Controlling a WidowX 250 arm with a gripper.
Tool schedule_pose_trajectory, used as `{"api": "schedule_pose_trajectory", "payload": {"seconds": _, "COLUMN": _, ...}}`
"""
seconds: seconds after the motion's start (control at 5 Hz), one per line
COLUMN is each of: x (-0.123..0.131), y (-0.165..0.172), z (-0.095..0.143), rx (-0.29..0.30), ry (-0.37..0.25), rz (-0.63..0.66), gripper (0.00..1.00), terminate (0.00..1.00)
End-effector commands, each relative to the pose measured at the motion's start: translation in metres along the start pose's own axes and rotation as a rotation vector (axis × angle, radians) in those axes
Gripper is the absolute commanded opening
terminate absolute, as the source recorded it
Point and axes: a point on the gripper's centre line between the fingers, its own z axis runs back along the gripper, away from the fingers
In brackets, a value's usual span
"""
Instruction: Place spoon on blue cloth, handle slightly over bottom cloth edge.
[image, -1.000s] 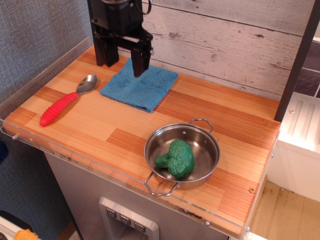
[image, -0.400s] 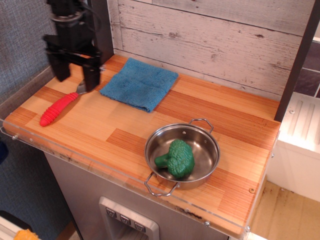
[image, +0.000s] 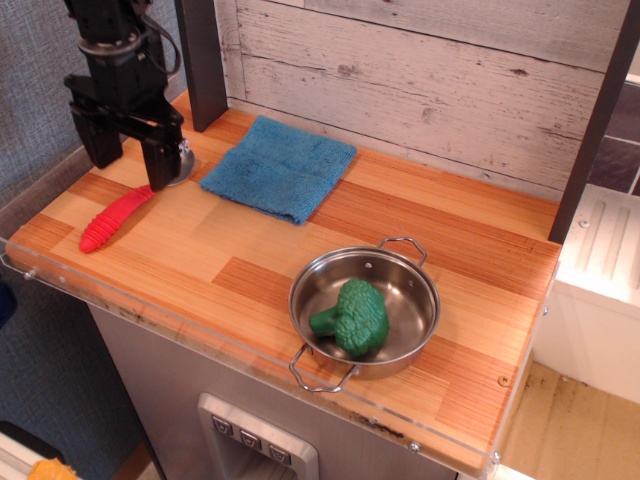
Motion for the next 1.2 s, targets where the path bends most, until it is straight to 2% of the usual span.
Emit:
{"api": "schedule_pose_trajectory", "payload": {"seconds": 0.0, "x": -0.012, "y": 0.017, "z": -0.017, "rx": -0.002, "ry": -0.035, "rz": 0.006, "gripper": 1.00, "terminate": 0.00}}
{"api": "schedule_pose_trajectory", "payload": {"seconds": 0.4, "x": -0.019, "y": 0.021, "z": -0.031, "rx": -0.042, "ry": -0.004, "rz": 0.010, "gripper": 1.00, "terminate": 0.00}}
{"api": "schedule_pose_trajectory", "payload": {"seconds": 0.8, "x": -0.016, "y": 0.013, "z": -0.045, "rx": -0.078, "ry": 0.014, "rz": -0.011, "gripper": 1.00, "terminate": 0.00}}
{"api": "schedule_pose_trajectory", "payload": {"seconds": 1.0, "x": -0.017, "y": 0.013, "z": -0.047, "rx": -0.089, "ry": 0.010, "rz": -0.010, "gripper": 0.00, "terminate": 0.00}}
